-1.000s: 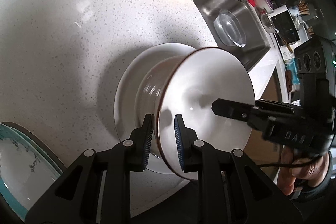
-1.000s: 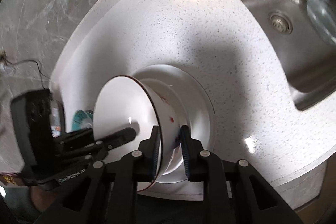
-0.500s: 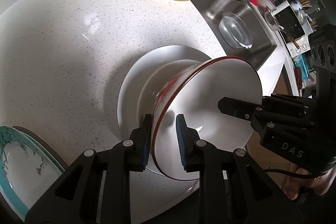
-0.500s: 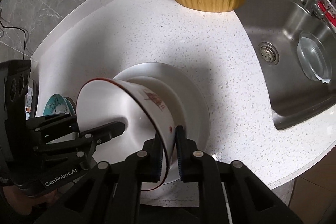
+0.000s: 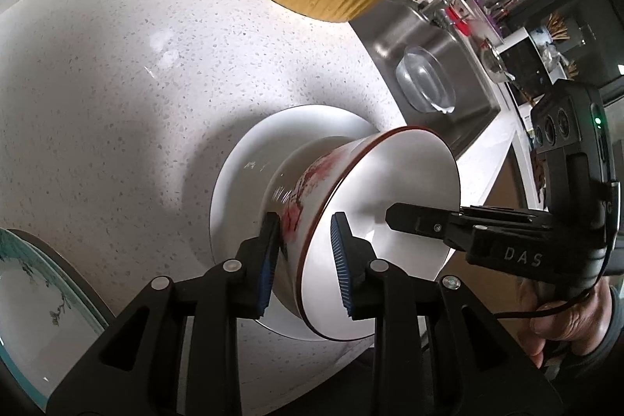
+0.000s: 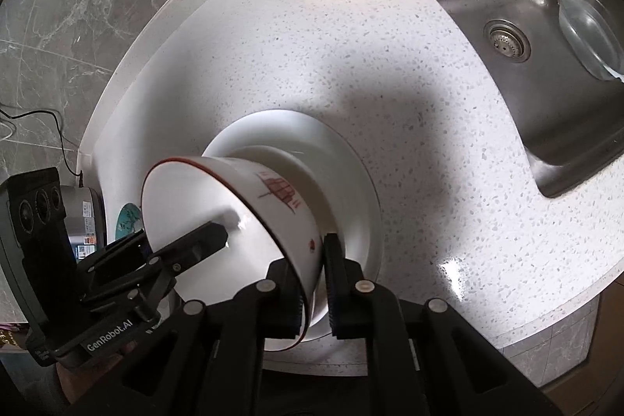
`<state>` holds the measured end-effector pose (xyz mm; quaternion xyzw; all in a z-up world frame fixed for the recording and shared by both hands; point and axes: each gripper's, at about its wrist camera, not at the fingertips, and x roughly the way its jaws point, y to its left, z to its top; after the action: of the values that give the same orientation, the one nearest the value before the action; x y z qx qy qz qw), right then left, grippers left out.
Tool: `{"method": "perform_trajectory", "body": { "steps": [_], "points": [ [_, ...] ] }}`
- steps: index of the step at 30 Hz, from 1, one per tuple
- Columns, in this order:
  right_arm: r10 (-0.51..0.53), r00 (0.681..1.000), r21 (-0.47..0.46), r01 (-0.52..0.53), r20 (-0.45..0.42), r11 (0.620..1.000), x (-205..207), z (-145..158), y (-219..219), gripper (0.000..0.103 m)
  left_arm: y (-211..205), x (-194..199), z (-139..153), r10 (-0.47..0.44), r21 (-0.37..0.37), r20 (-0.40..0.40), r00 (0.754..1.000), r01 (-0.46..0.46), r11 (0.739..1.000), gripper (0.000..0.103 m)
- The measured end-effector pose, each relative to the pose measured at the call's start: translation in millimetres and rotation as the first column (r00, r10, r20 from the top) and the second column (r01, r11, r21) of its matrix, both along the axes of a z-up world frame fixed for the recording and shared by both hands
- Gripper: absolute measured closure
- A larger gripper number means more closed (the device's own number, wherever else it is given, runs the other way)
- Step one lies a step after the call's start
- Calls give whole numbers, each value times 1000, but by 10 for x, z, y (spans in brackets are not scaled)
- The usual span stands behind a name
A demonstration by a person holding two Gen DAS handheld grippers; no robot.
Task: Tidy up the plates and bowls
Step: 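Lower the red-patterned bowl into the white bowls and open both tools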
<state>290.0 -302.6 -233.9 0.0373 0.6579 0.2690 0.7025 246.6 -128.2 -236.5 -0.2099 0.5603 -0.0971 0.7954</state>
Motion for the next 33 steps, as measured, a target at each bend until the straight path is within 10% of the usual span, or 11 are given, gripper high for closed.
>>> {"method": "perform_trajectory", "body": {
  "steps": [7, 15, 18, 33],
  "points": [
    [143, 978, -147, -120, 154, 982, -123, 126, 253, 93, 39, -37, 72, 6, -24, 44, 999, -5, 1000, 60],
    [158, 979, -136, -141, 126, 981, -75, 45, 274, 95, 41, -79, 148, -14, -12, 74, 997, 14, 1000, 52],
    [140, 984, -125, -127, 107, 984, -37, 36, 251, 94, 103, -118, 289, 16, 23, 137, 990, -19, 1000, 29],
    [217, 964, -183, -188, 153, 965, -63, 125, 381, 90, 300, -91, 86, 65, -15, 60, 996, -64, 998, 29]
  ]
}}
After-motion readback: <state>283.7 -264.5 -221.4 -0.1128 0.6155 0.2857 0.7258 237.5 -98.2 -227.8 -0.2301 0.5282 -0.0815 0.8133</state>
